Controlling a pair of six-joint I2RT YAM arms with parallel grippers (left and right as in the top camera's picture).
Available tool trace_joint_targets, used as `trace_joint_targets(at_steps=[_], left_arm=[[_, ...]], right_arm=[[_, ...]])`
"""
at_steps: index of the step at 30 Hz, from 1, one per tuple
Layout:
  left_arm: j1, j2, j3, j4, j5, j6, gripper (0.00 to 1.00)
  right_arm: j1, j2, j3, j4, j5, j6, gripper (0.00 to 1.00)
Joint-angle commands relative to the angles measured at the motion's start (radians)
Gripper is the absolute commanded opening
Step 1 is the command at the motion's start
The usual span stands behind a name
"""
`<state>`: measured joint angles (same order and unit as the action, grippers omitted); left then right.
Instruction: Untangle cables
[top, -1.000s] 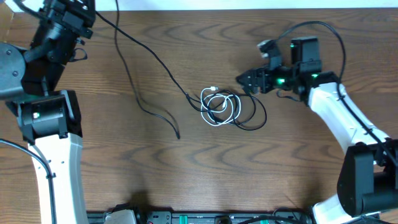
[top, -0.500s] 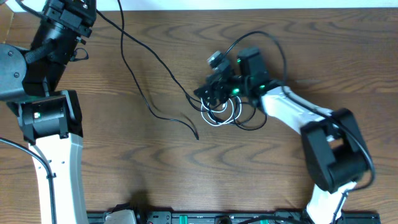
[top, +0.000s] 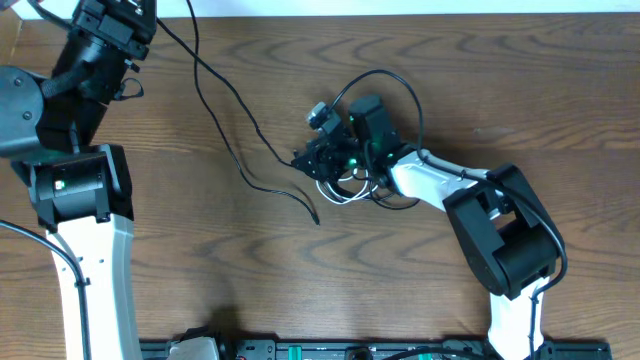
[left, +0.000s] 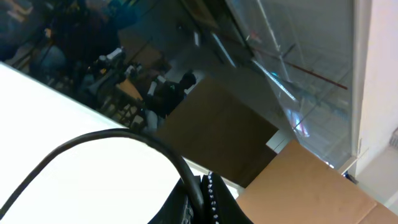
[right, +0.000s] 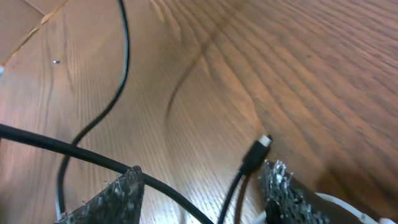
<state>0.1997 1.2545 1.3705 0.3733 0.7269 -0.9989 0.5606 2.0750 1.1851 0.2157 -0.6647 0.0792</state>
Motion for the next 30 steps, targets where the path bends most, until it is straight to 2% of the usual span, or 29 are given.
trace_joint_targets(at_steps=[1,5,9,16,23,25,30], left_arm=[[-0.003,-0.013,0.019,-0.022,-0.005,-0.003,0.07],[-0.003,-0.013,0.019,-0.134,-0.005,0.076,0.08],[-0.003,-0.012,0.019,-0.335,-0.019,0.256,0.08],[-0.003,0.037,0.019,-0.758,-0.145,0.522,0.07],[-0.003,0.149,0.019,-1.013,-0.233,0.684,0.08],[-0.003,0.186,0.019,-1.060,-0.272,0.703,0.16],[-0.003,0.257,0.019,-1.119,-0.350,0.778,0.50]], right_arm=[[0.009,0.016,0.012,0.003,0.023,0.003,0.52],[-0.035,0.001,0.013,-0.032,0.021,0.069,0.46],[-0.114,-0.056,0.013,-0.132,-0.002,0.109,0.40],[-0.257,-0.223,0.013,-0.370,0.034,0.107,0.41],[-0.374,-0.320,0.013,-0.526,0.076,0.098,0.43],[-0.393,-0.321,0.012,-0.552,0.076,0.098,0.43],[-0.410,-0.321,0.012,-0.599,0.099,0.059,0.47]])
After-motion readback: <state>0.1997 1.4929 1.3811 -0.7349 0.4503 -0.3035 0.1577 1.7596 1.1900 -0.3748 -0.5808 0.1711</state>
